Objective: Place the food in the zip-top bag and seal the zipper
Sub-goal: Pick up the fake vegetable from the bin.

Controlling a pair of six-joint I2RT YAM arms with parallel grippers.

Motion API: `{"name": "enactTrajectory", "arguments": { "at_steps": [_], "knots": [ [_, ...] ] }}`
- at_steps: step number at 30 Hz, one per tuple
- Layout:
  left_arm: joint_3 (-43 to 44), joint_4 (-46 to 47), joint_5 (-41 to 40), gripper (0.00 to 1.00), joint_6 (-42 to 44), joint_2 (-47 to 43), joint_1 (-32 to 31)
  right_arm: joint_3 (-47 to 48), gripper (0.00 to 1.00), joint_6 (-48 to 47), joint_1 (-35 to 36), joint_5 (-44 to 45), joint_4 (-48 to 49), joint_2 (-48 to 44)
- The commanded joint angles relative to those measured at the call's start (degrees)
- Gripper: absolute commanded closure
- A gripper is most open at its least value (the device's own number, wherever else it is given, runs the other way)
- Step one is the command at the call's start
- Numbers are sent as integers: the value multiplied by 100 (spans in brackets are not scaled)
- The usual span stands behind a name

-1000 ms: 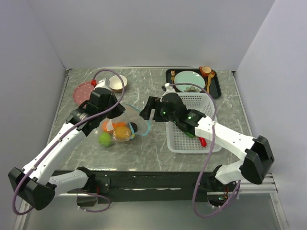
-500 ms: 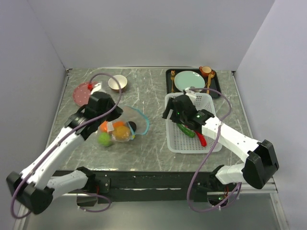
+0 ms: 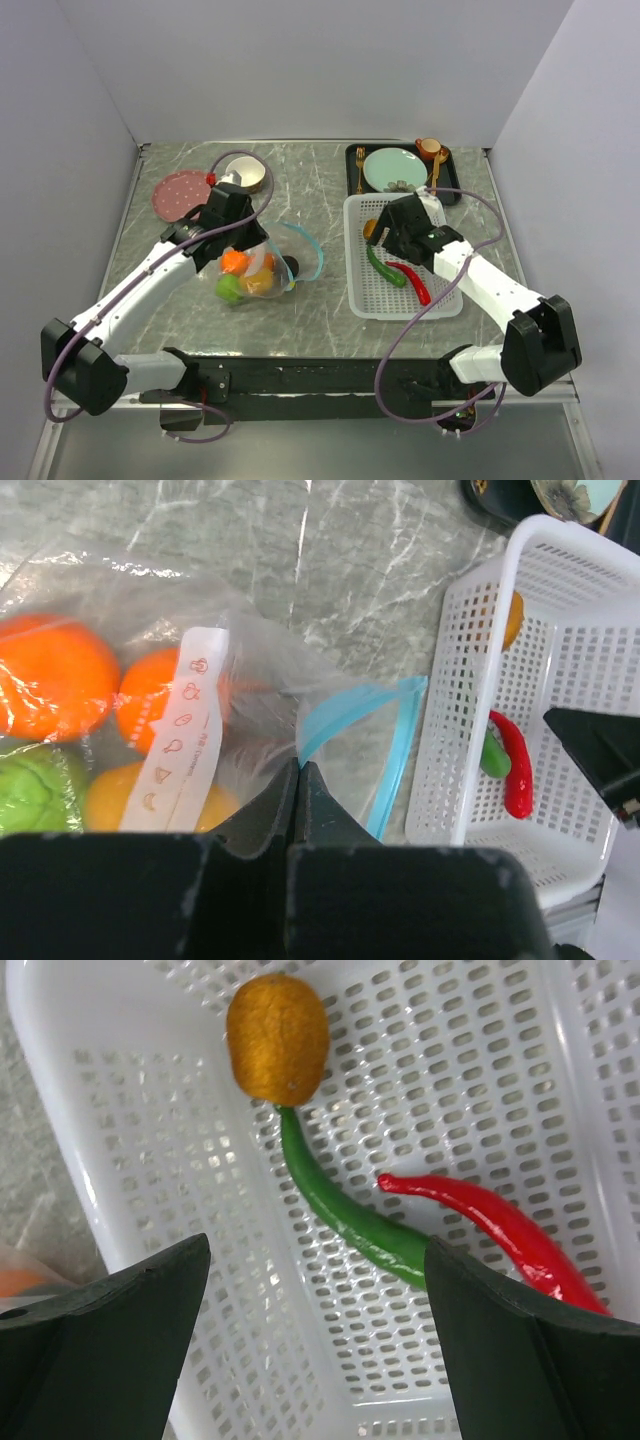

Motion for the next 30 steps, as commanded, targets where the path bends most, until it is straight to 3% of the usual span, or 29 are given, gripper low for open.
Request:
{"name": "enactTrajectory", "arguments": {
  "at_steps": [1,5,6,11,18,22,25,30],
  "knots": [
    [142,204,248,99,149,-280,14,73,5,-152,-279,-138,251,12],
    [142,143,178,99,210,-280,14,99,6,-257,-490,-454,419,266],
    [142,126,169,99,210,-272,14,100,11,-275,-534,-637,463,389],
    [90,143,186,99,210,-342,14,275,15,-389,-702,-947,779,898],
    [125,64,90,99,254,-324,14,469,35,-451,-939,-1447,1148,1260],
    [133,64,99,99,255,-307,14,574,32,-538,-1044,-1474,1201,1357],
    [142,38,28,99,211,-333,14,697,37,-617,-1132,-1667,1210,1524],
    [177,-6,-33,99,246,-368,14,855,38,-688,-1229,-1948,1315,1937]
  ]
}}
